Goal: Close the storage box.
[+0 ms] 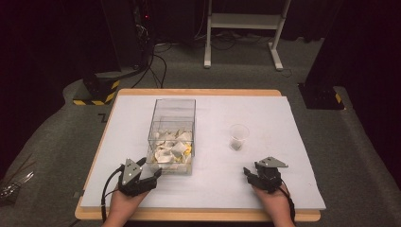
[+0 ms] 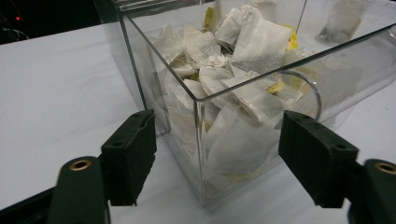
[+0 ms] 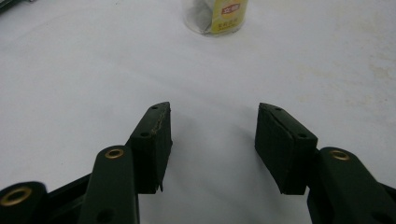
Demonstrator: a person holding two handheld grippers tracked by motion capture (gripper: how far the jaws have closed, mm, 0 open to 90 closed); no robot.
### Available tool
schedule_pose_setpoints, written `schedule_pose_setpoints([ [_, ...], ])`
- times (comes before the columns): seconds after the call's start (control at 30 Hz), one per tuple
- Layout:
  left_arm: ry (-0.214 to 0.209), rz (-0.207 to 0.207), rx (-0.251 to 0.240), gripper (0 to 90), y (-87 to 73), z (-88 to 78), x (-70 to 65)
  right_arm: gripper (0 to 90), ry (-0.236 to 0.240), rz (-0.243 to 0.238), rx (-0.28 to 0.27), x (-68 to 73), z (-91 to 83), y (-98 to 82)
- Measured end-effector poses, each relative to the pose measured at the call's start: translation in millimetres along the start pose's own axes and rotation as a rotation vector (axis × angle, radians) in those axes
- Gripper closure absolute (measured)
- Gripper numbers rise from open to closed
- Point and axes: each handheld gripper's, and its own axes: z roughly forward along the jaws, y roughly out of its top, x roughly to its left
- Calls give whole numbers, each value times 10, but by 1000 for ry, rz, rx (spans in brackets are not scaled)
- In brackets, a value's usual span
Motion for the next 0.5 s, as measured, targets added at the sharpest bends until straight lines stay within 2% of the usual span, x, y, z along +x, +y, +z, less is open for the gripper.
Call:
schedule_pose_setpoints([
  [0.2, 13, -27, 3, 220, -9, 45, 15, 456, 1, -2, 0, 1, 0, 0],
  [0.33, 7, -48, 12, 209, 8, 75, 48, 457, 2, -8, 0, 4, 1, 0],
  [0.5, 13, -28, 23, 196, 13, 120, 41, 457, 4, -6, -1, 5, -1, -1],
])
